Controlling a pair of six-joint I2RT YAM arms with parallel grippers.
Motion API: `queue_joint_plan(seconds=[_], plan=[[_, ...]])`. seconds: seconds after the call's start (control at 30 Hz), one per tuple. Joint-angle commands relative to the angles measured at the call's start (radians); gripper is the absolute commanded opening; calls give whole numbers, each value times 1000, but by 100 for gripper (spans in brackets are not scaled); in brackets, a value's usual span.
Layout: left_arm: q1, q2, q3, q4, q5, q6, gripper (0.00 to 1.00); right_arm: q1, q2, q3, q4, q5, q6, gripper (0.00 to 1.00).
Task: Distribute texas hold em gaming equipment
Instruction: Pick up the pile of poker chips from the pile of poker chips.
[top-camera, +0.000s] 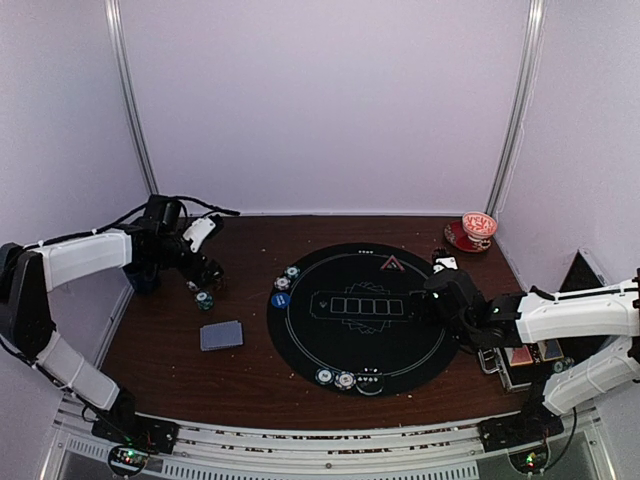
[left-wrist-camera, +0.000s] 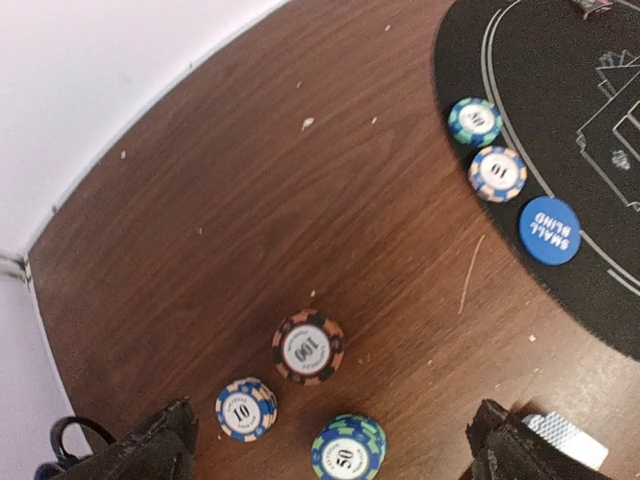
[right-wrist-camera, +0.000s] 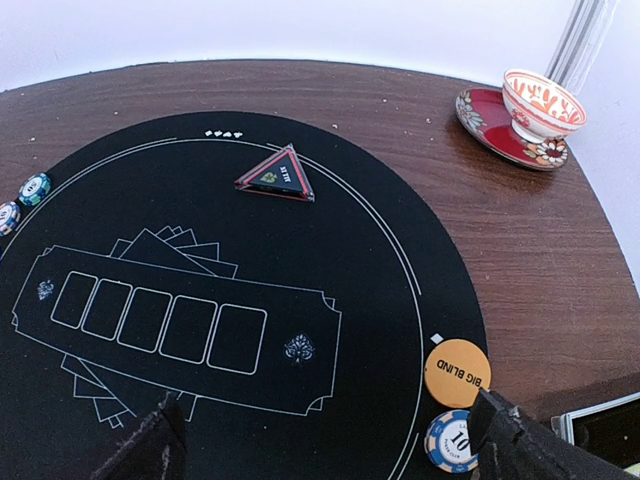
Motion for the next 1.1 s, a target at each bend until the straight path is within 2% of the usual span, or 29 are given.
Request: queue_joint_plan(seconds=[0.0,0.27,0.47,1.07], plan=[[72,45,-36,16,58,-22,98,-5,5,-5,11,-1,8,100],[152,65,-96,19,124,-2,96,-4,-9,-5,5,-2,9,100],[158,88,-113,-6,180,38,93,-5,-10,-4,1,-3,10,100],[157,174,-109,33,148,26,79,-4,-9,-5,3,-2,10,100]])
